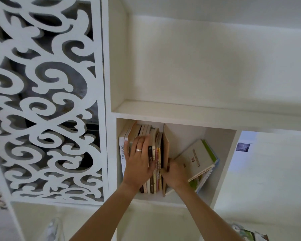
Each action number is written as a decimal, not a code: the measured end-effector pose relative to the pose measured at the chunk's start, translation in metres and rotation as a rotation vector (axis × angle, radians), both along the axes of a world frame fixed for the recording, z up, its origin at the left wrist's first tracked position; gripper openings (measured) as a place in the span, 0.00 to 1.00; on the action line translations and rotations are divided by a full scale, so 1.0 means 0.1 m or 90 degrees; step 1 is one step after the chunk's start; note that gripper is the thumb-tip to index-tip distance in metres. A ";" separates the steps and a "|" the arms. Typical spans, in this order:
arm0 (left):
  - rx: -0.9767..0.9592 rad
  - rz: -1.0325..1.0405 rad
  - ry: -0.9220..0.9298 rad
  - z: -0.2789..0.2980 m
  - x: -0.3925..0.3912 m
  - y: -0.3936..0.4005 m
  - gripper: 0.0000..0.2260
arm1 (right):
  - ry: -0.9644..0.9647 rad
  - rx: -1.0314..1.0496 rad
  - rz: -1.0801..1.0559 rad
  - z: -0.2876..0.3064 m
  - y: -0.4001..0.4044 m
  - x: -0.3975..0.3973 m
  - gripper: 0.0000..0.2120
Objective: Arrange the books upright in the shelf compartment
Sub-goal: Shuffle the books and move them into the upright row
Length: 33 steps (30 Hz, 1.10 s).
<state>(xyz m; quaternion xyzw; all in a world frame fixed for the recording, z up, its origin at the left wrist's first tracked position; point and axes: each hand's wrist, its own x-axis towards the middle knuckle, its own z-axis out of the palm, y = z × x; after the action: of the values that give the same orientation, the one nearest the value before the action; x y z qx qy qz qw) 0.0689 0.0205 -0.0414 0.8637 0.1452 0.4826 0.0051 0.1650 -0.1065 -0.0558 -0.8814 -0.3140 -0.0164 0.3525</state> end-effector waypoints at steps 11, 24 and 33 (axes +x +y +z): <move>-0.019 0.017 0.048 0.04 -0.06 0.00 0.40 | -0.083 -0.020 -0.071 -0.11 0.03 -0.25 0.08; -0.024 -0.005 0.053 0.05 -0.27 0.06 0.33 | -0.098 0.042 -0.092 -0.20 -0.04 -0.42 0.13; -0.054 -0.022 0.103 0.09 -0.35 0.00 0.41 | 0.061 0.028 0.035 -0.44 0.09 -0.19 0.26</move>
<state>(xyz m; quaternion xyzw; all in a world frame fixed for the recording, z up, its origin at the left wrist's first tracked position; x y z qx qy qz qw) 0.0341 0.0208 -0.0329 0.9012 0.1503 0.4046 0.0380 0.1461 -0.0979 -0.1000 -0.8640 -0.3207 0.0286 0.3870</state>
